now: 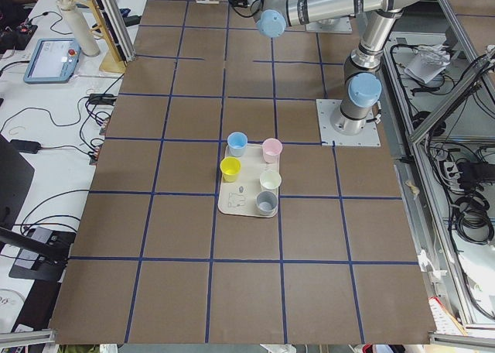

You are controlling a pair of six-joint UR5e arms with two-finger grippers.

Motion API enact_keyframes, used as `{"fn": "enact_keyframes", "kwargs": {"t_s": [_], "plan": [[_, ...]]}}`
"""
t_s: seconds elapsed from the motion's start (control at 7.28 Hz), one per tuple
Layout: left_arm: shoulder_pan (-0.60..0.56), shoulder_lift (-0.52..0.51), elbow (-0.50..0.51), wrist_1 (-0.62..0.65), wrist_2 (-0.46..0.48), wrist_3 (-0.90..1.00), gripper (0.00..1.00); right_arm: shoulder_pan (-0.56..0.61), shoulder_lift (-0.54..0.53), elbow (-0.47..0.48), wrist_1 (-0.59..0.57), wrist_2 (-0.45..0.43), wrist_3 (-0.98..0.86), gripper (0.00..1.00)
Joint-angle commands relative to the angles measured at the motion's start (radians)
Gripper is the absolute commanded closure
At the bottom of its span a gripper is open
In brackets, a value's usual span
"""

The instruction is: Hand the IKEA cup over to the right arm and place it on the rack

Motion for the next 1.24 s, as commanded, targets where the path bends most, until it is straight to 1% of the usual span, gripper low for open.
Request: {"fn": "enact_keyframes", "kwargs": {"t_s": [0.0, 0.14, 0.27, 0.41, 0.55, 0.69, 0.82, 0.96, 1.1], "plan": [[0.000, 0.001, 0.000, 0.000, 0.000, 0.000, 0.97, 0.000, 0.001, 0.000, -0.010, -0.002, 0.000, 0.55], [0.000, 0.004, 0.000, 0.000, 0.000, -0.002, 0.97, 0.000, 0.003, 0.000, -0.016, -0.002, 0.002, 0.58], [0.000, 0.006, 0.000, -0.002, -0.001, -0.006, 0.86, 0.000, 0.003, -0.002, -0.016, -0.002, 0.002, 0.58], [0.000, 0.009, 0.001, -0.002, 0.000, -0.029, 0.59, 0.000, 0.003, -0.002, -0.016, -0.002, 0.002, 0.58], [0.000, 0.009, 0.003, -0.002, -0.001, -0.040, 0.25, 0.000, 0.003, -0.002, -0.016, -0.003, 0.000, 0.58], [0.000, 0.010, 0.006, 0.000, -0.001, -0.040, 0.14, 0.000, 0.003, -0.003, -0.016, -0.003, -0.006, 0.60], [0.013, 0.013, 0.012, -0.002, 0.002, -0.054, 0.07, -0.002, 0.003, -0.005, -0.016, -0.003, -0.006, 0.62], [0.059, 0.024, 0.012, -0.011, 0.019, -0.102, 0.00, -0.008, 0.003, -0.008, -0.016, -0.005, -0.007, 0.63], [0.155, 0.030, 0.012, -0.012, 0.101, -0.147, 0.00, -0.012, 0.003, -0.009, -0.017, -0.005, -0.010, 0.67]]}}
